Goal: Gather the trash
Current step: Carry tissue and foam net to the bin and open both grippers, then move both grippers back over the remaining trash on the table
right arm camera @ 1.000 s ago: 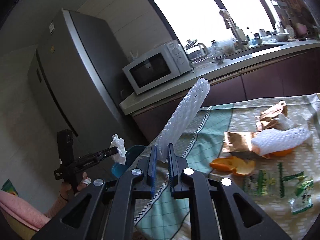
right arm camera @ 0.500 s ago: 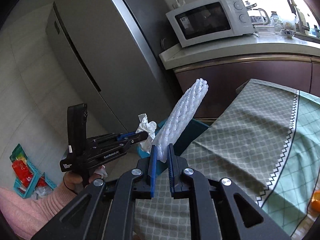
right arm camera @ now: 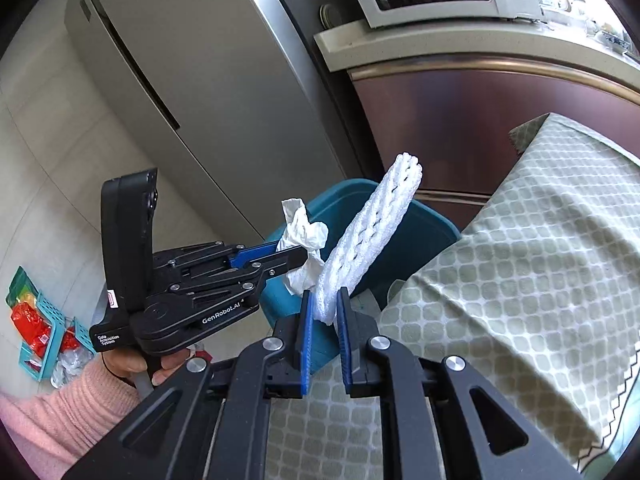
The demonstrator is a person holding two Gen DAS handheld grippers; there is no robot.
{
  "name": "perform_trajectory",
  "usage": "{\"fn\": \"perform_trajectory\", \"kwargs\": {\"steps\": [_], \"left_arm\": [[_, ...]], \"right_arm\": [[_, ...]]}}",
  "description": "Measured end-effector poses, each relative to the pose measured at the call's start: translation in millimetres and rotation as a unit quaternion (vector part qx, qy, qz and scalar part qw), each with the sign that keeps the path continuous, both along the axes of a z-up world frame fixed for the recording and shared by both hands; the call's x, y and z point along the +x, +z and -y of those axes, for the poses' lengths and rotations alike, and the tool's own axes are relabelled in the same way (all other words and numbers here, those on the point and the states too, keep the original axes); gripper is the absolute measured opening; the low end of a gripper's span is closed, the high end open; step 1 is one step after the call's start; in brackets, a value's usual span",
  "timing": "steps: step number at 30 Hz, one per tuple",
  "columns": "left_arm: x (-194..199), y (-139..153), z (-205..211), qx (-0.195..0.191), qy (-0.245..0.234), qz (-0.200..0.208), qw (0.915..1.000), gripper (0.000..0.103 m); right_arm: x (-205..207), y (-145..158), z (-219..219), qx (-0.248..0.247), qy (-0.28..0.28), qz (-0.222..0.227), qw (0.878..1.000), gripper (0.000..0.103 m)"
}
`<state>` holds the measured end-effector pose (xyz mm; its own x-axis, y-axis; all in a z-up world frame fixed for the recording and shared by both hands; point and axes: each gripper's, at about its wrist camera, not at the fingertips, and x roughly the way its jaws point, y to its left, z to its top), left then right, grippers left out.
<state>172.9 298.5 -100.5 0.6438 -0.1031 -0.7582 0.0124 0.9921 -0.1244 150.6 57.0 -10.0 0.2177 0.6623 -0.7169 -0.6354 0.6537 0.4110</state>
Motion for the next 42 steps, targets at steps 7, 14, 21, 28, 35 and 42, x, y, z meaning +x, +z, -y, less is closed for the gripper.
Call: {"fn": "perform_trajectory", "kwargs": {"steps": [7,14,21,28,35,42], "left_arm": [[13.8,-12.6,-1.2,-0.004,0.003,-0.015,0.9999,0.022],[12.6,-18.6,-0.1,-0.011,0.013,-0.018,0.9997,0.025],[3.3,-0.3,9.3,-0.006,0.014,0.013,0.9998,0.026],[-14.6,37.0,35.6,-0.001,-0.012,0.066,0.9977,0.032],[-39.9,69.0,77.8,-0.012,-0.070,0.109,0.9915,0.038],[-55.9,79.7,134.9,-0.031,-0.140,0.119,0.9824,0.039]], "right_arm": [[8.6,-14.6,-16.3,-0.012,-0.001,-0.015,1.000,0.029],[7.6,-20.8,-6.5,0.000,-0.009,-0.022,1.000,0.034],[-8.3,-10.7,22.0,0.023,-0.019,-0.010,1.000,0.035],[-30.8,9.8,55.0,0.055,-0.033,0.008,0.998,0.038],[-62.3,36.4,111.8,0.082,-0.075,0.045,0.993,0.043],[-86.9,43.1,185.4,0.074,-0.165,0.071,0.981,0.044]]}}
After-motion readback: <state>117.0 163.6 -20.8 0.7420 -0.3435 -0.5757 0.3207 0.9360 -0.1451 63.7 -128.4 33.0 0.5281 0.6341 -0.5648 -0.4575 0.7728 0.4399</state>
